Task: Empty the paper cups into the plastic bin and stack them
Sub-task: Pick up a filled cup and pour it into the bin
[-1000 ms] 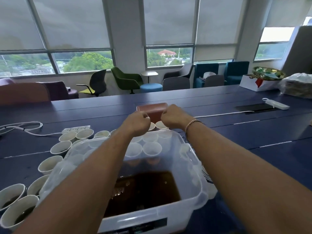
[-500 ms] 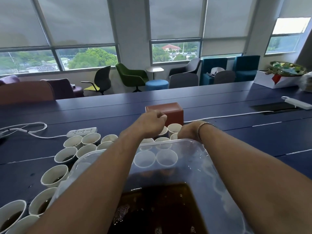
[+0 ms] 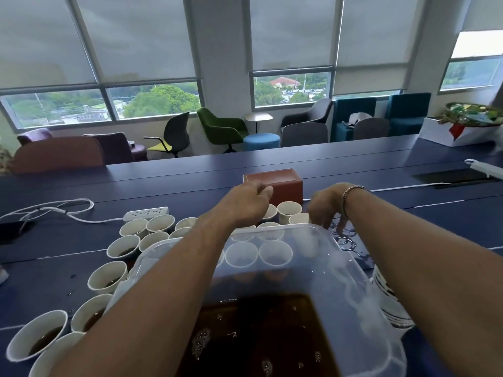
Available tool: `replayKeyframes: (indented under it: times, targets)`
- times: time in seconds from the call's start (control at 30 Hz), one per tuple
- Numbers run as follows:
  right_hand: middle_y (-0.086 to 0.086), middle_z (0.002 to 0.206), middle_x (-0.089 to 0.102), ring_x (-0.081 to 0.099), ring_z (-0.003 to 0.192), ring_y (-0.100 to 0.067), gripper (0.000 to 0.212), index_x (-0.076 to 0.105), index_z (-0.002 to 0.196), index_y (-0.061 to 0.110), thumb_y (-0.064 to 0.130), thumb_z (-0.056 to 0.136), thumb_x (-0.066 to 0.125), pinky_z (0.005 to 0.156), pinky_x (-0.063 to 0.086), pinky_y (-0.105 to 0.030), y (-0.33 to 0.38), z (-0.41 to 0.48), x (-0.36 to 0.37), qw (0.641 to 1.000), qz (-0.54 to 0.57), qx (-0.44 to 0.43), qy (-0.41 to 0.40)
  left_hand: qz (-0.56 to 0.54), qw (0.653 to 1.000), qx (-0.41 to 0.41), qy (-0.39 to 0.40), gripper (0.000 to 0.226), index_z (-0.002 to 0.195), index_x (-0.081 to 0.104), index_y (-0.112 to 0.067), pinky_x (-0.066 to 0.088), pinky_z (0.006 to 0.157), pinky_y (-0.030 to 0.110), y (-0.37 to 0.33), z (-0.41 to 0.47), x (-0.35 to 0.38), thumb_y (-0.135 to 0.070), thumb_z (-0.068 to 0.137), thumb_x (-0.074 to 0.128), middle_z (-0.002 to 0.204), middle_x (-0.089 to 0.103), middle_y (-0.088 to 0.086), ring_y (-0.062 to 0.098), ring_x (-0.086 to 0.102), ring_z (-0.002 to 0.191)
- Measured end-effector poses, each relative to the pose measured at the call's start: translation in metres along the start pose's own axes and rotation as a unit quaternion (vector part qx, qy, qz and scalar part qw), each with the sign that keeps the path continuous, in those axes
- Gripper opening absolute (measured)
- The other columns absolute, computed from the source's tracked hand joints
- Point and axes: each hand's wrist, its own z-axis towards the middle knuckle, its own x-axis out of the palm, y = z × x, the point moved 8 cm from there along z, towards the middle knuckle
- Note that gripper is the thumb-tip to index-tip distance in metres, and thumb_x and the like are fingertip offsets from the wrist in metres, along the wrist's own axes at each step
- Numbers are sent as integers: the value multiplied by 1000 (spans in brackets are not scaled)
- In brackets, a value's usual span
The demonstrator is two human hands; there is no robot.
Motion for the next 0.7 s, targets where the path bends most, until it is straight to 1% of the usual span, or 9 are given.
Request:
replayKeyframes:
  times: [0.03, 0.07, 0.13, 0.2, 0.27, 0.33, 0.4, 0.5, 0.7]
  targets:
    - [-12, 111, 58, 60, 99, -26, 34, 56, 127, -2, 9, 95, 57, 48, 52, -20, 1, -10, -4, 1000, -22, -7, 3, 2, 1000, -1, -2, 42, 138, 51, -19, 43, 87, 28, -2, -2, 0, -40, 106, 34, 137, 58, 2, 13, 51, 103]
    - [-11, 113, 58, 62, 104, -26, 36, 56, 128, -3, 12, 95, 59, 50, 54, -19, 2, -18, -8, 1000, -19, -14, -5, 6, 1000, 2, -6, 41, 137, 52, -18, 43, 83, 25, -6, -4, 0, -39, 106, 35, 136, 58, 2, 12, 52, 100]
    - [-10, 117, 59, 62, 108, -26, 37, 57, 126, -1, 15, 93, 64, 73, 61, -35, 2, -30, -28, 999, -18, -23, -39, 12, 1000, 12, -15, 39, 134, 55, -17, 41, 70, 18, -15, -9, -3, -36, 106, 37, 133, 59, 2, 11, 53, 96]
    - [-7, 102, 60, 62, 97, -22, 32, 59, 119, 1, 15, 91, 66, 84, 58, -45, 7, -45, -49, 995, -13, -46, -83, 21, 999, 18, -29, 37, 129, 59, -15, 37, 61, 18, -24, -15, -11, -34, 106, 38, 126, 62, 2, 12, 54, 93]
    - [-3, 93, 58, 61, 95, -19, 29, 59, 117, 6, 16, 91, 65, 85, 58, -43, 14, -63, -67, 992, -9, -58, -107, 16, 999, 15, -49, 36, 114, 64, -12, 36, 59, 21, -30, -18, -20, -35, 105, 38, 115, 66, 7, 14, 56, 84]
    - [-1, 95, 59, 60, 94, -17, 29, 61, 117, 5, 18, 92, 64, 86, 57, -41, 28, -85, -78, 989, -12, -86, -117, -18, 997, 1, -74, 42, 104, 66, -6, 43, 65, 28, -34, -21, -31, -37, 105, 37, 108, 67, 14, 20, 59, 84]
    - [0, 98, 61, 61, 99, -16, 28, 66, 117, 6, 19, 92, 64, 86, 57, -40, 41, -102, -86, 986, -19, -113, -123, -82, 992, -37, -85, 47, 110, 64, -5, 54, 75, 34, -33, -23, -38, -42, 104, 36, 109, 68, 14, 24, 65, 89]
    - [0, 103, 65, 63, 102, -15, 25, 70, 115, 10, 22, 93, 63, 83, 59, -38, 64, -129, -83, 979, -42, -161, -118, -173, 976, -112, -72, 43, 119, 58, -10, 57, 63, 30, -27, -38, -46, -45, 103, 40, 105, 68, 10, 26, 70, 84]
    - [4, 90, 64, 64, 89, -14, 26, 69, 116, 11, 25, 95, 61, 75, 61, -34, 88, -157, -62, 967, -68, -211, -125, -171, 974, -146, -32, 28, 123, 58, -10, 61, 68, 32, -15, -66, -51, -22, 98, 55, 104, 69, 11, 26, 74, 79]
